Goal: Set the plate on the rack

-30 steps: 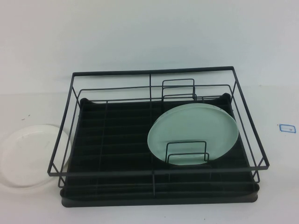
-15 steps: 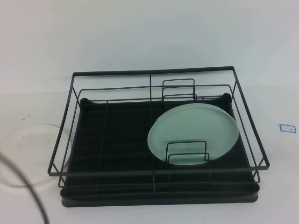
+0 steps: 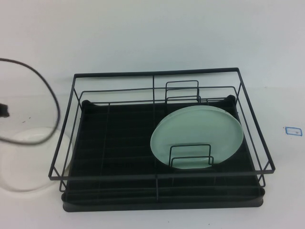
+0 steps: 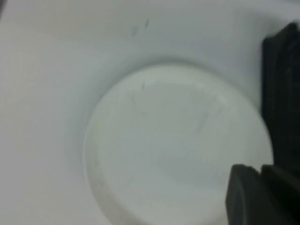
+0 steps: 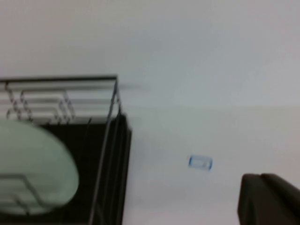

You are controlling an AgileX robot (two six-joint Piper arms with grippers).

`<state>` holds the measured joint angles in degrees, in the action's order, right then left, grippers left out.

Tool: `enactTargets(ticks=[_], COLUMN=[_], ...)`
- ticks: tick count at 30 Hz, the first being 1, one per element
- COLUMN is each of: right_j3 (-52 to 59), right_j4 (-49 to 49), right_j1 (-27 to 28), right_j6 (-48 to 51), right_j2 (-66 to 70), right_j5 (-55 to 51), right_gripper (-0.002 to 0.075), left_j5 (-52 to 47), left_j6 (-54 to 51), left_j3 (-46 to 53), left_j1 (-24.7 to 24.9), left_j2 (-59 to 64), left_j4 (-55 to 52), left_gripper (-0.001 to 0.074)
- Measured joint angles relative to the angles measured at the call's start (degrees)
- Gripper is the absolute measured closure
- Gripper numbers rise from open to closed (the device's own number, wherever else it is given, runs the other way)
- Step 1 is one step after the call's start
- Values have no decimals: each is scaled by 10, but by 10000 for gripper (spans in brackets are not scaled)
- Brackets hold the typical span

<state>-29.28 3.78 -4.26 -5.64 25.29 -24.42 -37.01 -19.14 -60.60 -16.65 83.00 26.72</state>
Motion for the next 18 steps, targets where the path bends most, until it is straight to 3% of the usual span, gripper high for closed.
enactTargets(ticks=[3,6,18], right_j3=[-1,4,15], right_j4=[-67,-113,-159], right_j1=[0,0,0], right_j6=[63,111,146], right_j2=[3,3,3], right_j5=[-46,-72,-88], right_gripper=[708,708,708], left_j5=[-96,-126,16], left_j6=[-95,-112,-58], left_j3=[-50,-74,-79], left_j1=[-60,-80,-63], left_j2=[62,110,143], left_j4=[84,95,-18], left_gripper=[428,308,393])
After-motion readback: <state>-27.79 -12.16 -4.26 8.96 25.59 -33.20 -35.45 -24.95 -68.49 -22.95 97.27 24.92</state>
